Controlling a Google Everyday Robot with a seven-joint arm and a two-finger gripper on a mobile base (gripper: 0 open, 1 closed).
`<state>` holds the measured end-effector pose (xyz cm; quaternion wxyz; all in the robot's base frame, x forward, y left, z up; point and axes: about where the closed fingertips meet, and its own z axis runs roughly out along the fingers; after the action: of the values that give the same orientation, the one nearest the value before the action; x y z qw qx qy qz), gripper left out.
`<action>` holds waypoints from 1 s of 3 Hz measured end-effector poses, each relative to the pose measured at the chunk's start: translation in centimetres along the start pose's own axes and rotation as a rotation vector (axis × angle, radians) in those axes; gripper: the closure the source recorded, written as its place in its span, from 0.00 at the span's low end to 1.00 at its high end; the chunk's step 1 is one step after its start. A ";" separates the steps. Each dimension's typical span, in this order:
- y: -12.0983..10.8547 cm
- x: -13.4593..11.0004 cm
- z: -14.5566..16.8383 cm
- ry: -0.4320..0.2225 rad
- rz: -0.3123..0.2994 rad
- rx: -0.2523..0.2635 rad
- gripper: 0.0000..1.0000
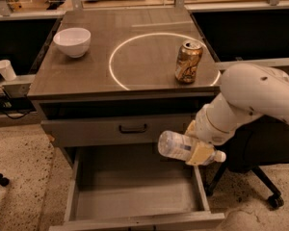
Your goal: Place blue plastic bottle into middle drawer
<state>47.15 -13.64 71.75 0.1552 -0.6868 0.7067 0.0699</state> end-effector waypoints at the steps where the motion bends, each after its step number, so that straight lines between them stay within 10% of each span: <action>1: 1.2 4.1 1.1 -0.060 0.046 0.049 1.00; 3: -0.5 2.9 4.3 -0.075 0.027 0.040 1.00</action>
Offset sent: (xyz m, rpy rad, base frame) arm -0.0097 -0.0272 -0.0227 0.0566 -0.0222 -0.0451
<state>48.17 -15.04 66.85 0.1942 -0.6709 0.7108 0.0834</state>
